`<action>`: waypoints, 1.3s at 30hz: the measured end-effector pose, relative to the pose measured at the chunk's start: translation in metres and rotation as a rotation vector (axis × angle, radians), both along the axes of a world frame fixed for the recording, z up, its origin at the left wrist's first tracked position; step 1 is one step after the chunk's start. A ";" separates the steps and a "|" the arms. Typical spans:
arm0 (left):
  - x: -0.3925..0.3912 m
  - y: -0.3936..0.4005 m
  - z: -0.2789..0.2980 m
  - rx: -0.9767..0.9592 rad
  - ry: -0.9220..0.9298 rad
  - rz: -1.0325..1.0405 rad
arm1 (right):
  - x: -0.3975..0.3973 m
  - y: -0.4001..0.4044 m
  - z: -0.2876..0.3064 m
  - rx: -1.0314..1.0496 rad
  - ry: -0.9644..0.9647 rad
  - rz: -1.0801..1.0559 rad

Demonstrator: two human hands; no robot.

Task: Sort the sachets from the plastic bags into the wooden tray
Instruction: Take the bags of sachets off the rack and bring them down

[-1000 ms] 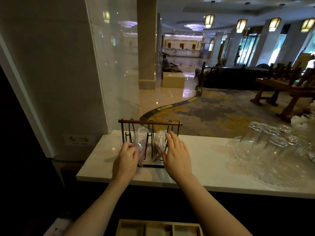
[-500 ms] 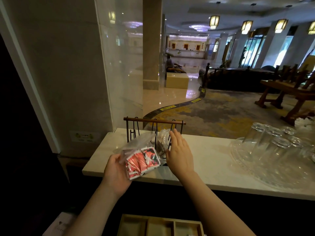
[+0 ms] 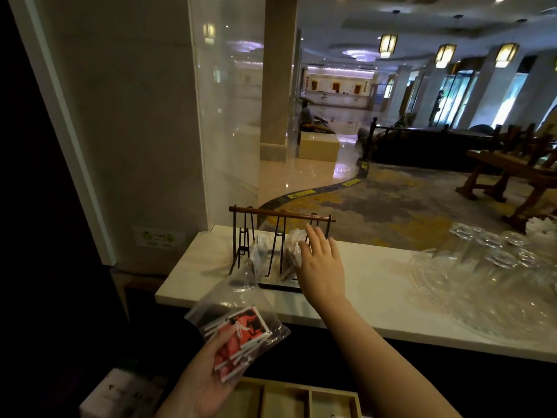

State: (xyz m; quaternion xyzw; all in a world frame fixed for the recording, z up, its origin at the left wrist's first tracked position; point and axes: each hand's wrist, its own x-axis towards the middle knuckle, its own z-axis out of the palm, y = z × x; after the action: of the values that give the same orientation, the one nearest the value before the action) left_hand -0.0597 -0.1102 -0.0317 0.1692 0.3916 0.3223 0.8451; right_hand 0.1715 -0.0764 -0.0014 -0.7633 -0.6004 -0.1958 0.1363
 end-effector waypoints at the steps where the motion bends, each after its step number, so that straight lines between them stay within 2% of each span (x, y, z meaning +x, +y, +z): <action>1: 0.000 -0.001 0.001 0.000 -0.009 0.003 | -0.001 0.002 0.001 -0.025 -0.042 -0.005; 7: 0.000 -0.001 0.008 0.008 -0.073 0.020 | -0.006 0.017 0.001 -0.120 -0.178 -0.058; 12: 0.000 0.004 0.008 0.005 -0.085 0.050 | -0.008 0.027 0.000 -0.078 -0.114 -0.061; 17: 0.000 0.010 0.010 -0.012 -0.025 0.033 | -0.001 0.026 0.013 0.242 0.099 0.015; 21: 0.005 0.013 0.013 0.000 -0.003 0.037 | -0.003 0.013 0.038 0.344 0.566 0.027; 23: 0.008 0.014 0.015 0.014 -0.012 0.012 | -0.009 0.004 0.048 0.454 0.632 0.042; 26: 0.014 0.015 0.016 0.037 -0.045 -0.054 | -0.030 -0.017 0.056 0.472 0.528 0.156; 31: 0.015 0.008 0.016 0.105 -0.238 -0.168 | -0.072 -0.047 0.030 0.245 0.214 0.481; 35: 0.014 -0.006 0.012 0.254 -0.224 -0.234 | -0.086 -0.047 0.022 0.154 0.157 0.468; 39: 0.027 -0.013 0.003 0.155 -0.068 -0.120 | -0.109 -0.038 0.031 -0.043 0.269 0.453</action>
State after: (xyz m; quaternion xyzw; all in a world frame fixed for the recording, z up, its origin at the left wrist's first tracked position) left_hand -0.0327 -0.1233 -0.0284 0.2463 0.3257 0.3059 0.8600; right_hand 0.0627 -0.1148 0.0301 -0.6313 -0.7365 -0.0440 0.2391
